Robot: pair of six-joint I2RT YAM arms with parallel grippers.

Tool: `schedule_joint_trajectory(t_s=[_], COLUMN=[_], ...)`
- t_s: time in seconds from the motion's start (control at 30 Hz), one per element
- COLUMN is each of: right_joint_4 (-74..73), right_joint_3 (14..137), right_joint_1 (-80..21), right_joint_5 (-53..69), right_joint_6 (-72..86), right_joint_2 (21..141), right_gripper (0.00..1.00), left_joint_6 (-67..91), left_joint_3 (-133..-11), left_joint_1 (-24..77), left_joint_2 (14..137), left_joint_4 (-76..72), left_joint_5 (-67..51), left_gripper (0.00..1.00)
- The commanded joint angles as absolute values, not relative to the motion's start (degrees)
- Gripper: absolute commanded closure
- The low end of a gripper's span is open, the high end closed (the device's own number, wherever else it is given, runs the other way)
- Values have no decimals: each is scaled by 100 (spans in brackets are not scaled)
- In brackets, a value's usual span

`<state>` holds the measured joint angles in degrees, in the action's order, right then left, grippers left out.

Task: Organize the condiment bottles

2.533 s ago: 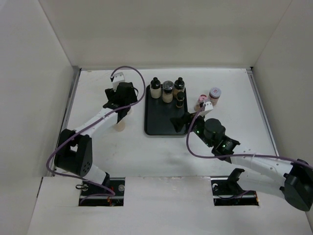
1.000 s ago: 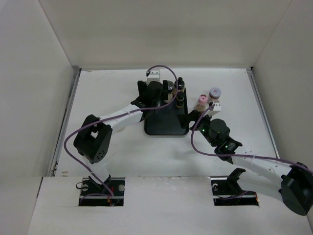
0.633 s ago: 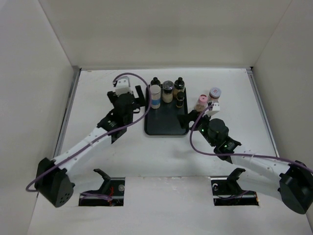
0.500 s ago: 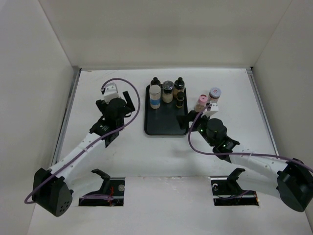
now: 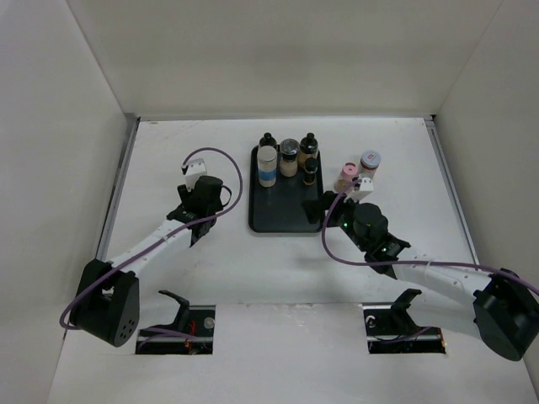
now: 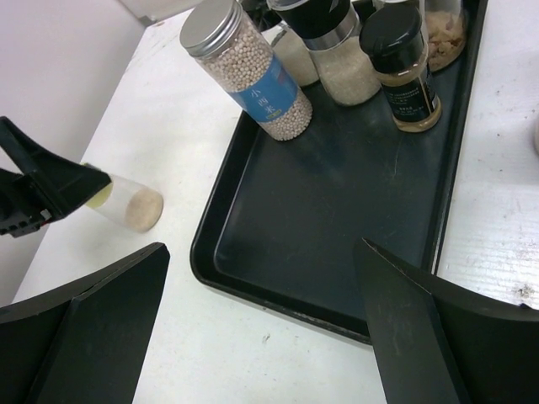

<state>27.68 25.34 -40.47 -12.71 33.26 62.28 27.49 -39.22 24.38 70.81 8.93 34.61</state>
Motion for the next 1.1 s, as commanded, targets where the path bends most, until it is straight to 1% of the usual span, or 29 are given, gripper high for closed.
schedule_joint_trajectory(t_s=[0.0, 0.03, 0.07, 0.13, 0.2, 0.27, 0.33, 0.47, 0.6, 0.8, 0.9, 0.97, 1.0, 1.03, 1.07], right_joint_4=[3024, 3023, 3023, 3023, 3023, 3058, 3033, 3032, 3023, 3023, 3023, 3023, 3023, 3023, 3023], right_joint_3=[2733, 2725, 2716, 2716, 2725, 2698, 2707, 2707, 2672, 2619, 2593, 2593, 2593, 2593, 2593], right_joint_1=[-4065, -4065, -4065, -4065, -4065, -4065, -4038, -4065, -4038, -4003, -4003, -3994, -3994, -3994, -4003], right_joint_5=[-1169, -1186, -1187, -1169, -1178, -1204, -1178, -1230, -1230, -1274, -1344, -1371, -1371, -1371, -1380], right_joint_6=[3331, 3331, 3348, 3384, 3366, 3375, 3401, 3366, 3384, 3384, 3357, 3366, 3358, 3340, 3322], right_joint_2=[6170, 6170, 6187, 6205, 6196, 6187, 6231, 6188, 6100, 5959, 5915, 5933, 5933, 5924, 5924], right_gripper=[3, 3, 3, 3, 3, 3, 3, 3, 3, 3, 3, 8, 15, 29, 46], left_joint_6=[2804, 2786, 2760, 2725, 2681, 2646, 2619, 2566, 2593, 2584, 2575, 2566, 2566, 2566, 2566], left_joint_3=[-3929, -3990, -4069, -4244, -4525, -4928, -5342, -5799, -6117, -6337, -6302, -6241, -6188, -6127, -6074], left_joint_1=[2386, 2386, 2430, 2526, 2719, 2947, 3342, 3826, 4012, 4196, 4223, 4267, 4293, 4319, 4337], left_joint_2=[6996, 6961, 6900, 6707, 6531, 6626, 6968, 7855, 8463, 9052, 9377, 9562, 9615, 9624, 9624], left_joint_4=[466, 501, 544, 641, 642, 642, 537, 19, -210, -272, -395, -500, -562, -615, -641], left_joint_5=[3515, 3516, 3524, 3577, 3595, 3525, 3454, 3341, 3076, 3093, 3146, 3155, 3181, 3225, 3278], left_gripper=[56, 61, 64, 67, 67, 67, 67, 66, 66, 66, 64, 57, 53, 46, 40])
